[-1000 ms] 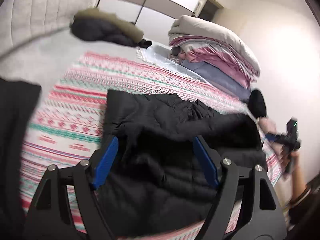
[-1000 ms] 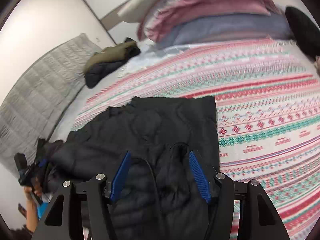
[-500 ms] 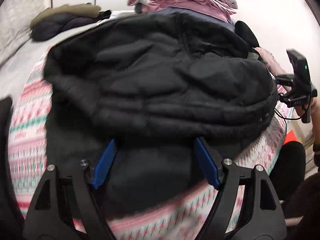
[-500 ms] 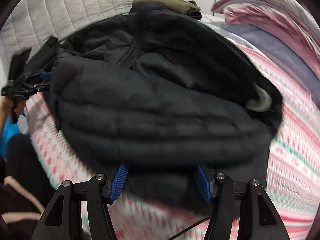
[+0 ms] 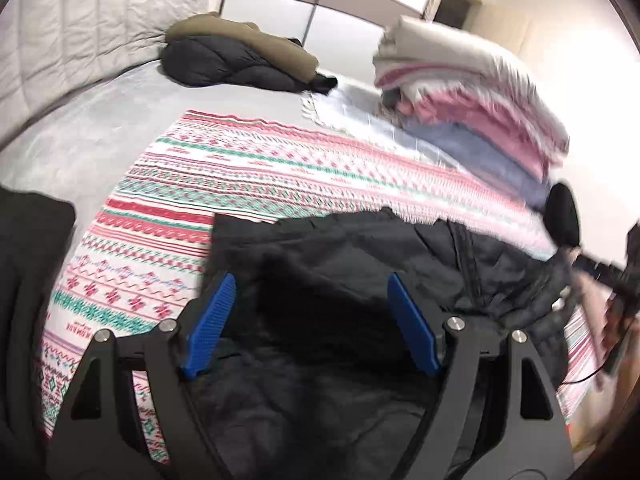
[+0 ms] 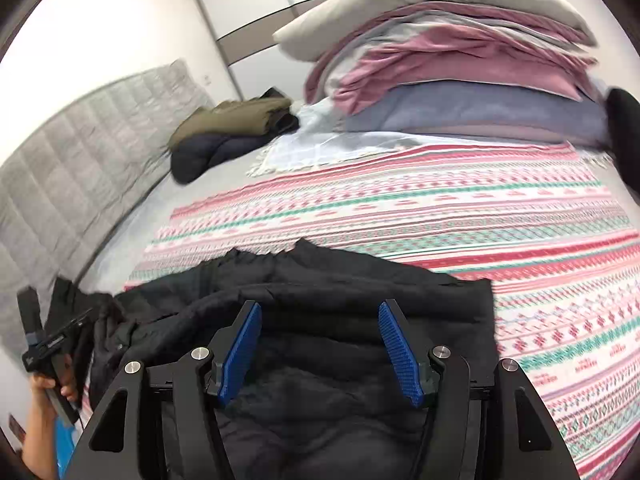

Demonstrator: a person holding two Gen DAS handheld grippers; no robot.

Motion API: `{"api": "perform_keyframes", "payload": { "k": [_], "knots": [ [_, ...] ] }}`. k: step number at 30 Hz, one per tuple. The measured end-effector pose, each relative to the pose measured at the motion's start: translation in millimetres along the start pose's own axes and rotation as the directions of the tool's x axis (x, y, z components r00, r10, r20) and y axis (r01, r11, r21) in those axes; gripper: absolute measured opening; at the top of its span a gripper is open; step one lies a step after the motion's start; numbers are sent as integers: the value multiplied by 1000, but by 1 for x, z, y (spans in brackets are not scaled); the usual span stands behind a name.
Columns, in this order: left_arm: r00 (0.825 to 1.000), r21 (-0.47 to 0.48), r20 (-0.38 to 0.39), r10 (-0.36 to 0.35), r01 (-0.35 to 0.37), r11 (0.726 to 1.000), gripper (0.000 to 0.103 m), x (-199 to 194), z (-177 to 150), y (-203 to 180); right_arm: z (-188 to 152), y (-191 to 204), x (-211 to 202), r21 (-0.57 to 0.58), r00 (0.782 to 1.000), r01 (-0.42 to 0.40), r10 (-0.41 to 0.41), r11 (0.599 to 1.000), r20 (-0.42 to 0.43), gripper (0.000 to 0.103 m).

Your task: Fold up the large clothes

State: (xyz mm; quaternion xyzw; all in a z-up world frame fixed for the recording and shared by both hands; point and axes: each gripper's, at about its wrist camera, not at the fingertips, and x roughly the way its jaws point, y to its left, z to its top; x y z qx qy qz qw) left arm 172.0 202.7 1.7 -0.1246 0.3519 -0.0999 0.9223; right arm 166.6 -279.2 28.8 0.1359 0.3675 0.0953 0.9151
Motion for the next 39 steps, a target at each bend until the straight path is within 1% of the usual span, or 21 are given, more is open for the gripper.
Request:
{"api": "perform_keyframes", "payload": {
  "k": [2, 5, 7, 10, 13, 16, 18, 19, 20, 21, 22, 23, 24, 25, 28, 30, 31, 33, 35, 36, 39],
  "knots": [
    [999, 11, 31, 9, -10, 1000, 79, -14, -8, 13, -5, -13, -10, 18, 1000, -15, 15, 1000, -2, 67],
    [999, 55, 22, 27, -28, 998, 79, -19, -20, 26, -17, -31, -15, 8, 1000, 8, -7, 1000, -18, 69],
    [999, 92, -11, 43, -42, 995, 79, -14, -29, 34, -32, -38, -17, -22, 999, 23, -24, 1000, -42, 70],
    [994, 147, -83, 68, -56, 988, 79, 4, -28, 37, -40, -50, -11, -82, 992, 81, -89, 993, -90, 70],
    [990, 184, -140, 30, -4, 983, 79, 25, -23, 32, -42, -57, 2, -98, 985, 108, -120, 989, -127, 70],
    [981, 142, -193, -14, 42, 989, 78, 47, -8, 30, -31, -62, 25, -119, 978, 122, -140, 985, -158, 70],
    [980, 111, -199, -32, 55, 992, 72, 57, 2, 28, -20, -72, 41, -92, 972, 145, -159, 985, -175, 70],
    [980, 105, -197, -38, 59, 993, 66, 60, 6, 25, -16, -78, 48, -68, 972, 141, -151, 988, -181, 70],
    [980, 102, -192, -43, 64, 993, 56, 62, 10, 23, -11, -84, 56, -30, 975, 115, -118, 993, -186, 70],
    [980, 95, -189, -57, 76, 993, 46, 64, 12, 21, -8, -89, 61, 4, 978, 85, -83, 996, -191, 63],
    [979, 81, -185, -80, 97, 992, 19, 63, 15, 21, -6, -94, 68, 50, 981, 23, -13, 998, -194, 27],
    [977, 57, -184, -104, 116, 992, 11, 62, 18, 22, -4, -96, 73, 79, 978, -15, 32, 997, -208, 12],
    [976, 19, -176, -132, 137, 990, 10, 61, 22, 25, -2, -98, 75, 104, 977, -29, 50, 994, -208, 10],
    [976, -21, -148, -161, 160, 987, 9, 57, 29, 28, 1, -98, 74, 109, 982, -27, 47, 994, -186, 9],
    [980, -111, -63, -190, 182, 977, 8, 51, 47, 42, 19, -102, 64, 136, 994, -29, 43, 990, -99, 8],
    [985, -161, -39, -165, 157, 974, 8, 57, 56, 51, 29, -110, 63, 179, 998, -18, 30, 984, -63, 7],
    [988, -193, -49, -146, 134, 972, 8, 68, 58, 57, 33, -116, 66, 214, 998, -16, 29, 977, -59, 7],
    [993, -210, -100, -68, 46, 977, 8, 91, 56, 59, 37, -124, 79, 261, 996, 1, 21, 965, -82, 8],
    [983, -197, -181, 33, -69, 978, 11, 120, 48, 57, 36, -121, 101, 243, 989, 67, -32, 968, -146, 8],
    [977, -191, -205, 65, -105, 976, 11, 128, 45, 55, 33, -118, 112, 220, 982, 109, -71, 970, -174, 8],
    [974, -169, -190, 121, -154, 974, 18, 131, 43, 51, 26, -116, 124, 201, 971, 154, -111, 967, -210, 15]
  ]
}}
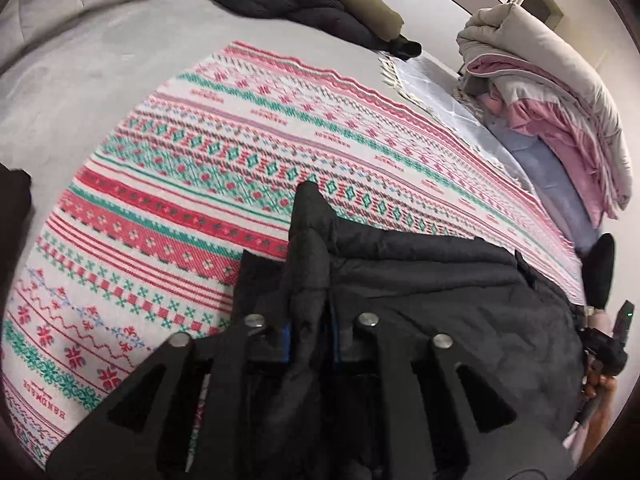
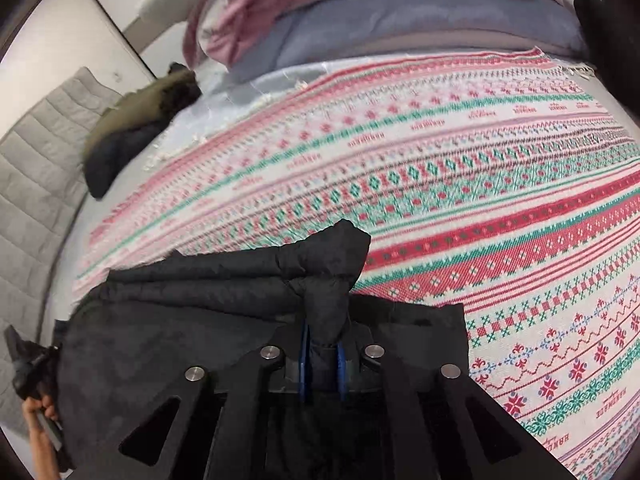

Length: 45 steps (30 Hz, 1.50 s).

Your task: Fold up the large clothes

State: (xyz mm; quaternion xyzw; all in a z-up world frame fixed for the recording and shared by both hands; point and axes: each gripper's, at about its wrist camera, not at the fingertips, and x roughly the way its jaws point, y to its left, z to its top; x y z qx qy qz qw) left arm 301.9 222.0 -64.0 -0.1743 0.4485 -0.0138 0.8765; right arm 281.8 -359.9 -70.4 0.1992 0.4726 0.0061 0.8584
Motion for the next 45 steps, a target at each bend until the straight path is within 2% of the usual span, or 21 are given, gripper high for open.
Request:
{"api": "perform_keyframes", "payload": {
  "k": [4, 6, 8, 11, 12, 13, 18, 20, 21, 23, 24, 26, 29, 31, 34, 35, 37, 38, 41, 43, 45],
  "knots": [
    [996, 91, 58, 68, -73, 993, 28, -22, -2, -14, 0, 3, -8, -34, 999, 54, -54, 998, -1, 27],
    [991, 148, 99, 90, -104, 983, 41, -37, -4, -22, 0, 11, -15, -85, 996, 91, -89, 992, 33, 28],
    [989, 194, 131, 74, -98, 976, 61, -48, -8, -30, -6, 28, -28, -160, 991, 120, -109, 980, 79, 31],
    [981, 248, 184, 57, -102, 963, 64, -70, -21, -42, -25, 56, -48, -270, 984, 149, -115, 951, 136, 46],
    [979, 258, 199, 52, -104, 961, 65, -78, -27, -45, -32, 64, -53, -299, 980, 158, -113, 941, 162, 56],
    [978, 278, 205, 29, -87, 957, 66, -86, -38, -48, -42, 71, -61, -332, 975, 170, -109, 928, 196, 61],
    [984, 349, 165, -71, 9, 937, 68, -100, -83, -72, -85, 107, -87, -416, 938, 254, -119, 873, 325, 64],
    [983, 376, 137, -122, 62, 924, 68, -106, -104, -84, -107, 123, -94, -447, 949, 198, -56, 872, 311, 64],
    [977, 395, 134, -165, 100, 913, 70, -109, -117, -90, -119, 131, -97, -470, 955, 158, -15, 869, 295, 64],
    [968, 426, 134, -210, 135, 895, 77, -109, -132, -102, -144, 145, -96, -504, 963, 76, 68, 861, 262, 67],
    [964, 445, 131, -232, 152, 883, 77, -102, -138, -108, -156, 150, -93, -525, 969, 33, 102, 851, 226, 67],
    [969, 448, 115, -217, 144, 883, 77, -85, -140, -114, -172, 165, -72, -557, 981, -28, 130, 830, 145, 67],
    [982, 453, 142, -123, 46, 890, 77, -53, -130, -114, -174, 176, -38, -581, 988, 34, 60, 813, 142, 67],
    [982, 399, 181, -48, -29, 917, 77, -41, -112, -103, -161, 170, -25, -554, 987, 65, 29, 830, 160, 67],
    [983, 263, 180, 27, -75, 962, 77, -38, -91, -75, -126, 143, -16, -401, 983, 91, -18, 912, 180, 67],
    [983, 219, 175, 53, -91, 971, 77, -43, -86, -64, -116, 130, -18, -328, 981, 101, -40, 939, 189, 67],
    [981, 168, 176, 80, -111, 980, 77, -58, -85, -50, -110, 115, -26, -235, 976, 113, -64, 965, 206, 67],
    [981, 148, 178, 80, -107, 983, 77, -68, -87, -45, -111, 109, -35, -192, 975, 90, -47, 977, 217, 67],
    [979, 58, 155, 129, -139, 989, 79, -94, -95, -37, -117, 110, -53, -178, 975, 26, 15, 984, 223, 67],
    [978, -19, 135, 162, -161, 987, 82, -110, -103, -33, -126, 117, -63, -203, 976, 32, 13, 979, 219, 68],
    [980, -81, 131, 149, -139, 987, 88, -127, -119, -31, -137, 126, -75, -234, 976, 40, 12, 972, 218, 68]
  ]
}}
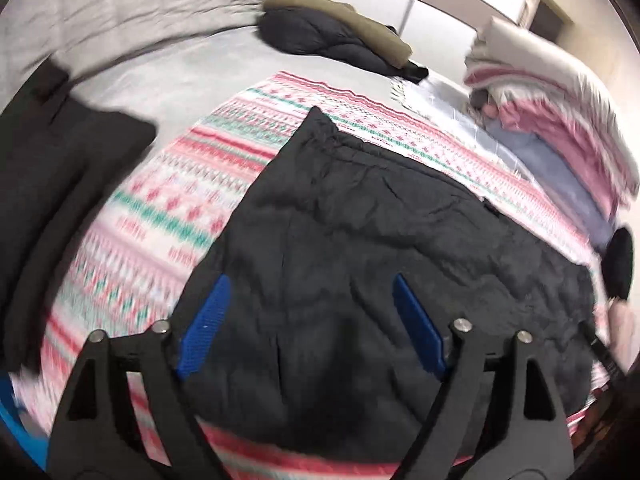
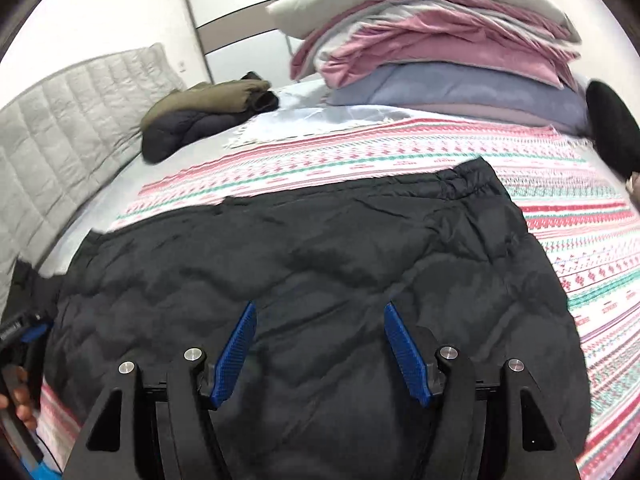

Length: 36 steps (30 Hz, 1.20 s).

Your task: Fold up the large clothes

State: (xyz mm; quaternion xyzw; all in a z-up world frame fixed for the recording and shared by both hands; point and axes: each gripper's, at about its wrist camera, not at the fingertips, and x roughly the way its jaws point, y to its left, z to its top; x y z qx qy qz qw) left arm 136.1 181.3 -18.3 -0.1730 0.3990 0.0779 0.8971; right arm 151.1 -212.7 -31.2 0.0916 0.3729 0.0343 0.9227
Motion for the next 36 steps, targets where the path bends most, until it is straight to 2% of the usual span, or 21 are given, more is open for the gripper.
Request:
{"api": "perform_keyframes", "payload": {
  "k": [2, 3, 5, 6, 9, 13, 15, 18, 19, 21, 22, 24, 27, 32, 36],
  "knots": [
    [1000, -37, -7, -16, 16, 999, 99, -10, -17, 6, -7, 10, -15, -37, 1000, -10, 11, 999, 18, 69],
    [1000, -46, -12, -29, 29, 999, 100, -10, -23, 5, -12, 16, -25, -54, 1000, -12, 13, 998, 28, 72],
    [997, -37, -62, -41, 38, 999, 101, -11, -35, 9, -22, 26, -35, -120, 998, -6, 12, 993, 54, 77],
    [993, -29, -108, -47, 44, 999, 101, -8, -41, 10, -28, 34, -37, -165, 998, 22, -12, 986, 62, 78],
    [979, -78, -172, -113, 101, 992, 101, -5, -47, 15, -37, 51, -31, -256, 996, 84, -72, 963, 55, 78],
    [965, -162, -213, -150, 116, 980, 102, 2, -60, 28, -48, 58, -32, -246, 998, 60, -56, 967, 21, 78],
    [950, -209, -251, -188, 136, 968, 102, 11, -67, 33, -50, 59, -31, -242, 999, 54, -53, 969, 12, 78],
    [912, -324, -272, -306, 212, 922, 102, 24, -77, 42, -53, 64, -30, -255, 998, 67, -65, 965, 15, 78],
    [894, -369, -250, -371, 266, 890, 102, 28, -81, 42, -54, 66, -30, -262, 997, 74, -72, 962, 17, 78],
    [877, -412, -215, -429, 317, 855, 102, 34, -85, 42, -56, 70, -30, -269, 996, 89, -86, 959, 25, 78],
    [876, -422, -180, -447, 342, 840, 102, 37, -87, 40, -56, 71, -29, -269, 996, 91, -87, 959, 27, 78],
    [882, -418, -135, -450, 361, 833, 102, 40, -87, 37, -58, 74, -27, -265, 996, 85, -81, 961, 25, 78],
    [882, -414, -62, -466, 403, 817, 102, 47, -85, 30, -59, 75, -22, -258, 997, 75, -75, 963, 9, 78],
    [897, -361, 6, -442, 414, 836, 102, 63, -79, 16, -62, 76, -11, -245, 996, 81, -88, 966, -15, 78],
    [904, -338, 28, -426, 410, 847, 100, 74, -70, 11, -63, 73, -4, -228, 994, 98, -104, 969, -15, 78]
  ]
}}
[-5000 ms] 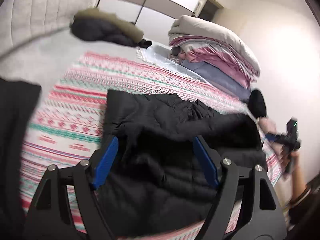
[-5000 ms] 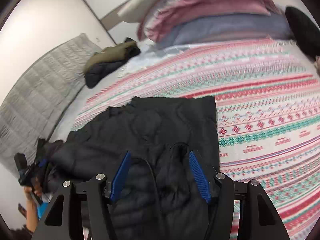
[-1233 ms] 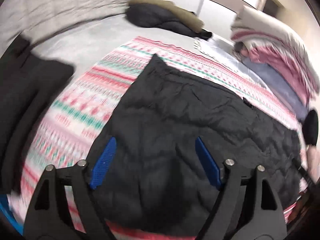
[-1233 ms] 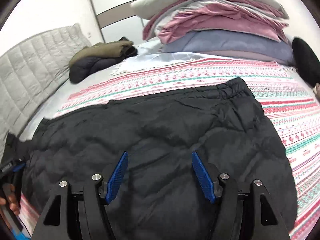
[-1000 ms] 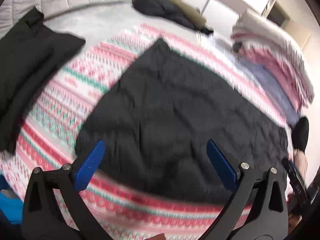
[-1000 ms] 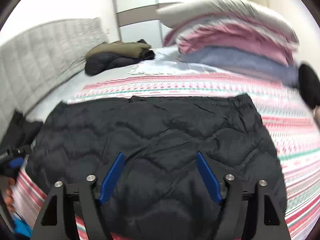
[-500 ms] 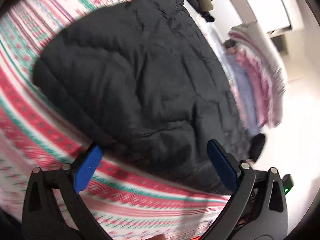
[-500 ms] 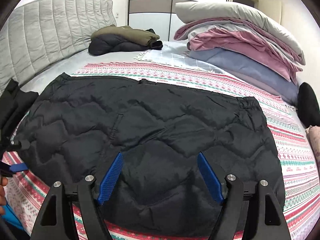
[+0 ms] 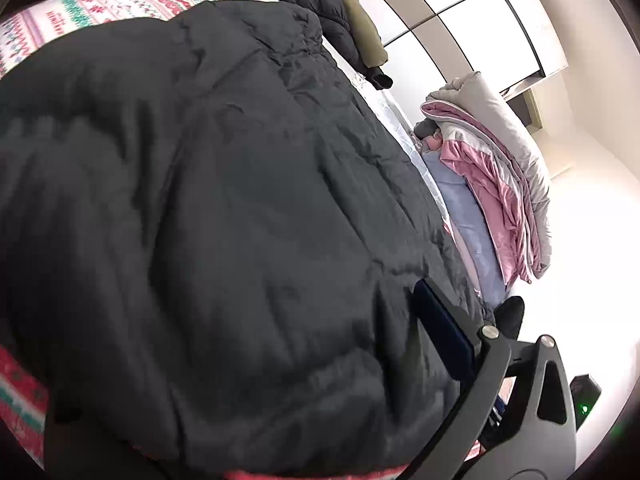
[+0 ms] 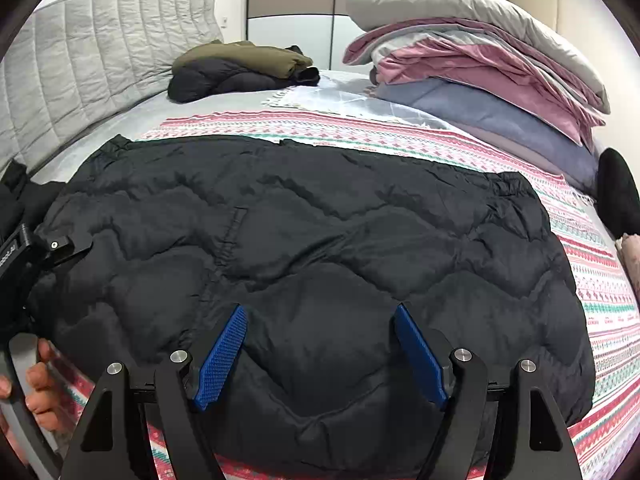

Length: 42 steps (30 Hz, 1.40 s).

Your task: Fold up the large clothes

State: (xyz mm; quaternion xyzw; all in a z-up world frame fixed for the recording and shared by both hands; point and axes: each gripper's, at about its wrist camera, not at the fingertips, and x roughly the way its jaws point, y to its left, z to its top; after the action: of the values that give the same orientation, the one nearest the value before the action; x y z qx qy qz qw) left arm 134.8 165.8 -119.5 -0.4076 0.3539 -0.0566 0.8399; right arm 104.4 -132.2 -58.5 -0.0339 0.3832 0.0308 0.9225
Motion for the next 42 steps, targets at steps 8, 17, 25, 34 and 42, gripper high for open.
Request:
{"api": "perform_keyframes", "payload": {
  "k": [8, 17, 25, 34, 42],
  "knots": [
    [998, -60, 11, -60, 61, 996, 34, 14, 22, 11, 4, -5, 11, 68, 1000, -13, 15, 998, -17, 78],
    [986, 120, 168, -19, -1, 993, 19, -44, 27, -37, 13, -15, -5, 186, 993, -111, 103, 976, 50, 78],
    [946, 307, 323, -15, -90, 947, 19, -112, 30, -49, 21, -10, -19, 248, 955, -289, 263, 925, 136, 72],
    [922, 459, 386, -38, -156, 874, 19, -136, 21, -69, 31, 61, 12, 182, 814, -577, 579, 796, 47, 24],
    [934, 616, 352, -57, -186, 765, 22, -109, -8, -111, 17, 105, 82, 295, 689, -662, 715, 689, -122, 14]
  ]
}}
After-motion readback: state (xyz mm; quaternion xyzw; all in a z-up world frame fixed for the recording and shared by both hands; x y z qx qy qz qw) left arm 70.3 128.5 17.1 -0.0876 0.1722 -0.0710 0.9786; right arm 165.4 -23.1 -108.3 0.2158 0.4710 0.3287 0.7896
